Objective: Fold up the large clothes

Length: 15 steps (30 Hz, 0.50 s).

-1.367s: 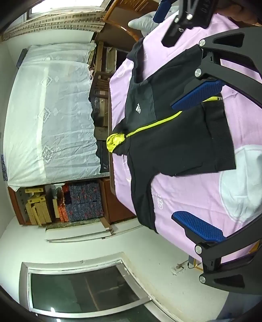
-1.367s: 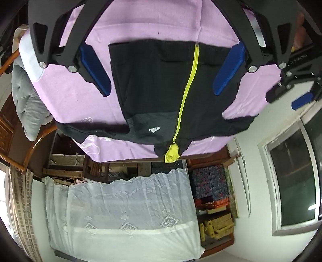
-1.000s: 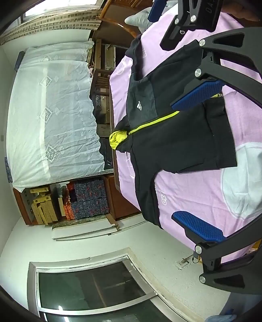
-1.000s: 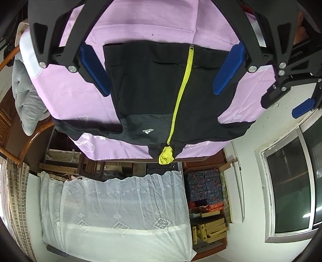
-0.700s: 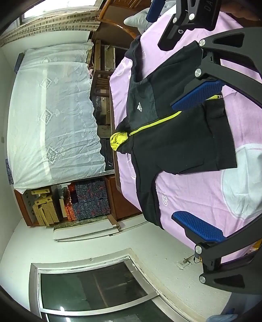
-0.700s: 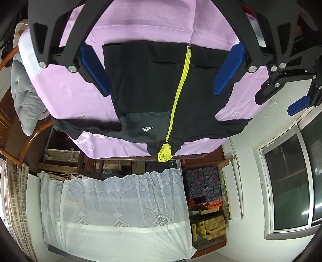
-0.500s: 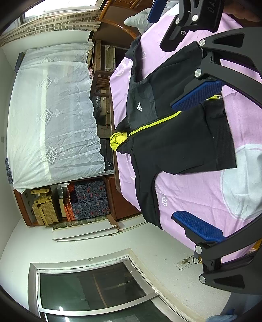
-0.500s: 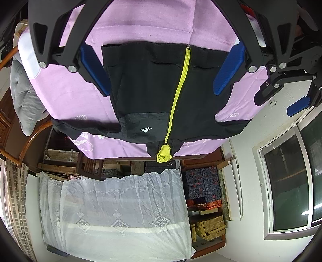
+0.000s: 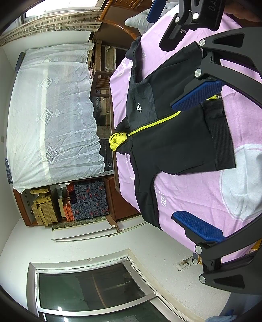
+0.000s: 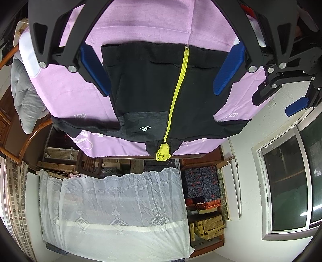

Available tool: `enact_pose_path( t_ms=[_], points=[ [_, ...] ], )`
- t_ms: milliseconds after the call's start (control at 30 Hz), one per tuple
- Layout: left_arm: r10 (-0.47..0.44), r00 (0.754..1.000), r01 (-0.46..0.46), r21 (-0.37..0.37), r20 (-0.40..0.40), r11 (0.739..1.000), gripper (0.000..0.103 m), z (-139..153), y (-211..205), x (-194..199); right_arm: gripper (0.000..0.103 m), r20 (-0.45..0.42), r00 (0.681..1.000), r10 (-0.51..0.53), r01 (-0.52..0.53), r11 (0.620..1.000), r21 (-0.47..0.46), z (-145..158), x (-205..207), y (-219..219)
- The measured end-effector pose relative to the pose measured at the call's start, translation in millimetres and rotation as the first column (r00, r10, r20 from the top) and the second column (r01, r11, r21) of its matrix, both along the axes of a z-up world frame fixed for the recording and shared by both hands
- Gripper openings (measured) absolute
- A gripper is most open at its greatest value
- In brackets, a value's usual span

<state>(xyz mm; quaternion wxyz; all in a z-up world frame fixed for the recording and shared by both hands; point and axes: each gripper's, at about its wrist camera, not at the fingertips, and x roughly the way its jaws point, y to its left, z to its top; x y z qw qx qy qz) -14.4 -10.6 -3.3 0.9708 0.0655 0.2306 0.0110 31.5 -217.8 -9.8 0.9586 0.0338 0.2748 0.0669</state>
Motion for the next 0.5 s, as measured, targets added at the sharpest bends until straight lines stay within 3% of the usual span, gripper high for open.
enact_pose_path(
  t_ms=[500],
  points=[
    [-0.001,1.0,0.001,0.0,-0.002,1.0,0.1,-1.3,-0.7,-1.2,0.099,0.004,1.0,0.003,-0.003,1.0,0.002,-1.7,-0.3,-0.4]
  ],
)
